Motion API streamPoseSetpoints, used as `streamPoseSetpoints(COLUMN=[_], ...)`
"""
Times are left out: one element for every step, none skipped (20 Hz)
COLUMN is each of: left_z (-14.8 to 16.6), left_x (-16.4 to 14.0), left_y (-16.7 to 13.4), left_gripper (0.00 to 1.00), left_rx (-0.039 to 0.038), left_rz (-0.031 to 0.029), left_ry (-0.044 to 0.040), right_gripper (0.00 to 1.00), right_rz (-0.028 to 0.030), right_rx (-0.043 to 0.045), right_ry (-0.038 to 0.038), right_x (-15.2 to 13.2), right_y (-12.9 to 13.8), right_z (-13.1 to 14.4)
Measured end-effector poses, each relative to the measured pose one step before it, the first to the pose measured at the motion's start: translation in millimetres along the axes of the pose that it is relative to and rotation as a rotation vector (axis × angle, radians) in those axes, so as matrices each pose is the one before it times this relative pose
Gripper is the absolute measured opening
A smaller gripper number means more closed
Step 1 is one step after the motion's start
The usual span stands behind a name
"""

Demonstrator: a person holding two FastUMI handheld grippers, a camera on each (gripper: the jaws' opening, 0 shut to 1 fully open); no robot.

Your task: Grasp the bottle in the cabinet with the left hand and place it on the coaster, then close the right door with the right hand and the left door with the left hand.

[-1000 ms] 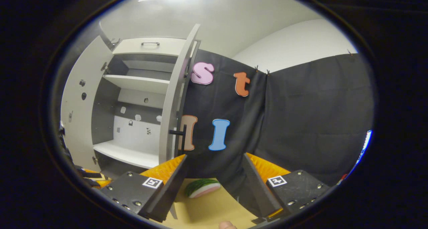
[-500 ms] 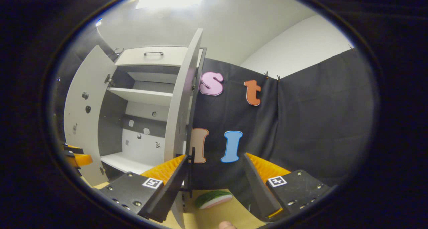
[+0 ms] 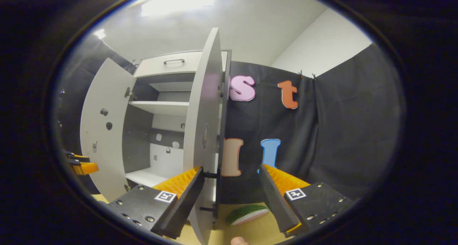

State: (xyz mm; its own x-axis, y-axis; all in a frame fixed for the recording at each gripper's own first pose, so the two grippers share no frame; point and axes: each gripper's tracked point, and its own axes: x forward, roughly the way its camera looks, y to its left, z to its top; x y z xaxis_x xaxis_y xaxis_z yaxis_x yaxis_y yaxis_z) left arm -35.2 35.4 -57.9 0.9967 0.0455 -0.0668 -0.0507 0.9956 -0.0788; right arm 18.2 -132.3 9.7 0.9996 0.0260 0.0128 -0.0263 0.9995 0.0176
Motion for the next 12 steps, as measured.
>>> streamPoseSetpoints(left_z=[0.86,1.40,0.01,1.63,-0.25,1.23,0.56,0.64,-0.19,0.46,1.07,0.98], left_x=[-2.15,-1.79,-1.73,-1.92,-2.60,-0.28,-1.51,0.24,1.37,-1.85,-2.90,-1.56], left_y=[0.41,1.23,0.49,0.82,2.66,2.55,4.04,4.30,2.90,4.63,4.12,4.11], left_gripper=[0.92,0.96,0.96,0.92,0.96,0.92,0.92,0.96,0.96,0.92,0.96,0.96], left_rx=[-0.00286,0.00020,0.00336,0.00583,0.00784,0.00772,0.00530,0.00213,-0.00028,-0.00197,-0.00175,-0.00206], left_rz=[0.00621,0.00653,0.00546,0.00575,0.00783,0.00947,0.01139,0.01199,0.01202,0.01157,0.01208,0.01274], left_ry=[-0.00235,-0.00299,-0.00222,-0.00108,-0.00104,-0.00363,-0.00273,-0.00149,-0.00149,0.00022,-0.00237,-0.00151], right_gripper=[0.95,0.95,0.92,0.92,0.95,0.95,0.95,0.95,0.92,0.95,0.99,0.95], right_rz=[0.02384,0.02666,0.02606,0.02386,0.02275,0.02173,0.01456,0.00747,0.00158,-0.00059,0.00159,0.00850], right_rx=[0.01312,0.01310,0.01239,0.01367,0.01324,0.01278,0.00714,-0.00435,-0.01668,-0.01588,-0.00689,0.00508], right_ry=[0.00119,0.00035,0.00186,0.00078,0.00114,0.00132,0.00543,0.01028,0.01139,0.00750,0.00537,0.00652], right_x=[2.07,1.63,3.45,3.13,3.21,3.28,3.18,1.15,1.78,3.81,3.50,5.22], right_y=[6.58,8.28,8.47,8.11,8.49,7.91,7.28,1.61,1.31,2.94,1.36,5.41], right_z=[-0.37,-0.84,-0.77,-1.66,-0.74,-1.97,-2.28,-3.90,-4.89,-4.84,-2.64,-1.11])
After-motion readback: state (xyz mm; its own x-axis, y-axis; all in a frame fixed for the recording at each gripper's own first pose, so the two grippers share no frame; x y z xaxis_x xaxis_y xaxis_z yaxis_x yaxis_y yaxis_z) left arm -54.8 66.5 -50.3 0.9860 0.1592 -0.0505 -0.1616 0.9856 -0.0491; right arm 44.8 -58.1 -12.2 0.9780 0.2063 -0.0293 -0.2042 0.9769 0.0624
